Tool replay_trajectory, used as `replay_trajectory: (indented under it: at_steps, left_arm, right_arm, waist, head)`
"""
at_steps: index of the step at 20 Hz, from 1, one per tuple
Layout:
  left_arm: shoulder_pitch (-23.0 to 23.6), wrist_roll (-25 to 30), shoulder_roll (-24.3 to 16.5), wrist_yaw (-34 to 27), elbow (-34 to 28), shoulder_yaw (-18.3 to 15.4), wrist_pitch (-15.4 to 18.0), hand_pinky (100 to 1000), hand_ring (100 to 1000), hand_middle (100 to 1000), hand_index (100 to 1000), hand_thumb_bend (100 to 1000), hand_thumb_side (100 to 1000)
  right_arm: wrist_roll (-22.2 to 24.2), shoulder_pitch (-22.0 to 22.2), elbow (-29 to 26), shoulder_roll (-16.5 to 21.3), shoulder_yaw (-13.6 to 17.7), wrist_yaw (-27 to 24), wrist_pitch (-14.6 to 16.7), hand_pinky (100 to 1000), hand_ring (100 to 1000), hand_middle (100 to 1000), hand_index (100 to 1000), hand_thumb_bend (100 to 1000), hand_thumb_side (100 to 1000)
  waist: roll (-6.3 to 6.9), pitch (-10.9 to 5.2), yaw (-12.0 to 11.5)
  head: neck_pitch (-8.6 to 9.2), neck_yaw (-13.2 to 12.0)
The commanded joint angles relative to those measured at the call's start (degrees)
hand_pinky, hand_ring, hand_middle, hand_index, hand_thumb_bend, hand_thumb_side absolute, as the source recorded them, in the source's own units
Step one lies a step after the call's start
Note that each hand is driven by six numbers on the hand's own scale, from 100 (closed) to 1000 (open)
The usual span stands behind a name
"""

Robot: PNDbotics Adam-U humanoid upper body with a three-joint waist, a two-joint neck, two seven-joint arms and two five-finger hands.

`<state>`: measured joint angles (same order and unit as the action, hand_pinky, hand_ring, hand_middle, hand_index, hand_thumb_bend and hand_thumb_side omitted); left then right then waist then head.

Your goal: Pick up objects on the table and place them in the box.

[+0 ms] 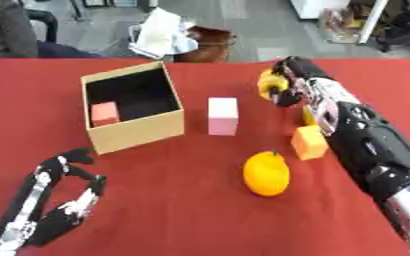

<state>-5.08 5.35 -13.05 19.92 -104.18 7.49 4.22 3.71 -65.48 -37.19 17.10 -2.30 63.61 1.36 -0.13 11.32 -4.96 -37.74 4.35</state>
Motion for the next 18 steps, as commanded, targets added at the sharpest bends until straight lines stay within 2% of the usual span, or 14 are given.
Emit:
replay_trajectory:
  at_steps: [1,6,12,18]
  left_arm:
    - [-0.5,0.1,-0.8,-0.3,-1.1,-0.2,0.0,784,607,676,855,364,601]
    - [-0.6,0.3,-0.8,-0.3,-1.1,0.0,0.1,784,608,676,855,364,601]
    - [-0.7,1.0,-0.8,-0.5,-0.9,0.6,0.3,785,608,677,855,363,602]
    - [-1.1,1.8,-0.8,-0.6,-0.9,1.2,0.7,785,609,677,855,361,603]
  right_arm:
    - [0.0,-2.9,-4.7,2.3,-0.5,-2.2,0.9,623,480,308,401,100,100]
    - [1.5,-4.9,-8.6,0.5,-2.5,-4.1,2.6,627,484,319,414,100,100]
    - [5.9,-5.5,-13.5,-5.0,-7.5,-6.0,7.1,655,505,338,435,100,100]
    - [9.3,-4.3,-13.7,-11.7,-9.8,-5.9,9.3,668,530,373,477,100,100]
  waist:
    - [0.89,-0.81,0.0]
    - [0.96,-0.96,-0.1]
    - [0.87,-1.08,-1.1]
    - [0.57,-1.23,-2.5]
  head:
    - [0.65,-0.5]
    - [0.72,-1.8]
    - [0.78,-0.5]
    - [0.84,1.0]
